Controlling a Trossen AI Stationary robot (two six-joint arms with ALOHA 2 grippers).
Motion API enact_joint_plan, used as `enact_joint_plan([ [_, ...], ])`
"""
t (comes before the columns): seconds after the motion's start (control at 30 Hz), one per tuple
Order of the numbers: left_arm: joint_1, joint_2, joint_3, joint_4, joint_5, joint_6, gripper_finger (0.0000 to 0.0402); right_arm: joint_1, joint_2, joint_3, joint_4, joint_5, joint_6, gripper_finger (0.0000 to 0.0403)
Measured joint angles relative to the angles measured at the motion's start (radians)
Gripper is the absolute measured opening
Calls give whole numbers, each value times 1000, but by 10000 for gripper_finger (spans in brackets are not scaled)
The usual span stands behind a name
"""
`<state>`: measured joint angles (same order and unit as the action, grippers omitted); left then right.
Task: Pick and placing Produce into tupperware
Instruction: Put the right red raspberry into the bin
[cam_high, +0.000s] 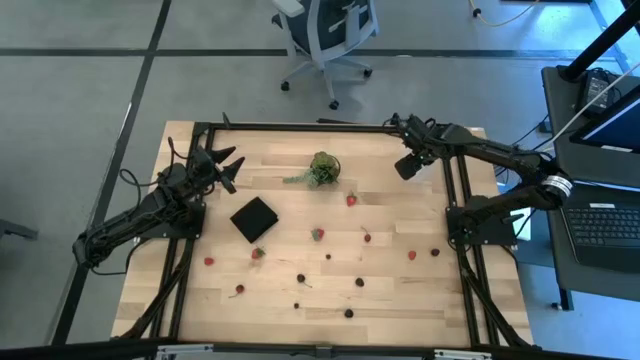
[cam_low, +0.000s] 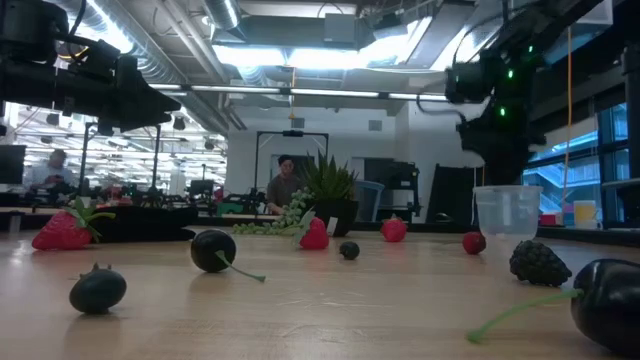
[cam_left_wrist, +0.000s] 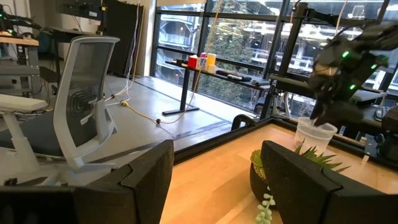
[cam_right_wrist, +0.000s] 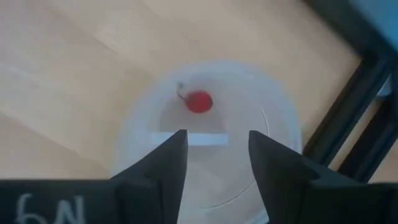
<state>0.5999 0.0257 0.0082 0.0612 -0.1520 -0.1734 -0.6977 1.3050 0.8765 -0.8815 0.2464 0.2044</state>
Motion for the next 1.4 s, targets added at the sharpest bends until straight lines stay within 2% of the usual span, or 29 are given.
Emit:
enact_joint_plan([
  [0.13, 0, 0, 0, 0, 0, 0, 236, 79, -108, 38, -29, -27, 20, 174],
  [0.33, 0, 0, 0, 0, 0, 0, 236, 238, -272, 43, -124, -242, 175, 174],
  [0.53, 0, 0, 0, 0, 0, 0, 236, 475, -321, 35, -262, -241, 375, 174],
  [0.77, 0, 0, 0, 0, 0, 0, 236, 741, -312, -66, -134, -241, 501, 174],
  [0.97, 0, 0, 0, 0, 0, 0, 236, 919, -311, -204, 13, -241, 731, 174],
  [1.17, 0, 0, 0, 0, 0, 0, 236, 1021, -311, -323, 170, -242, 885, 174],
  [1.4, 0, 0, 0, 0, 0, 0, 236, 1049, -311, -393, 246, -241, 865, 174],
])
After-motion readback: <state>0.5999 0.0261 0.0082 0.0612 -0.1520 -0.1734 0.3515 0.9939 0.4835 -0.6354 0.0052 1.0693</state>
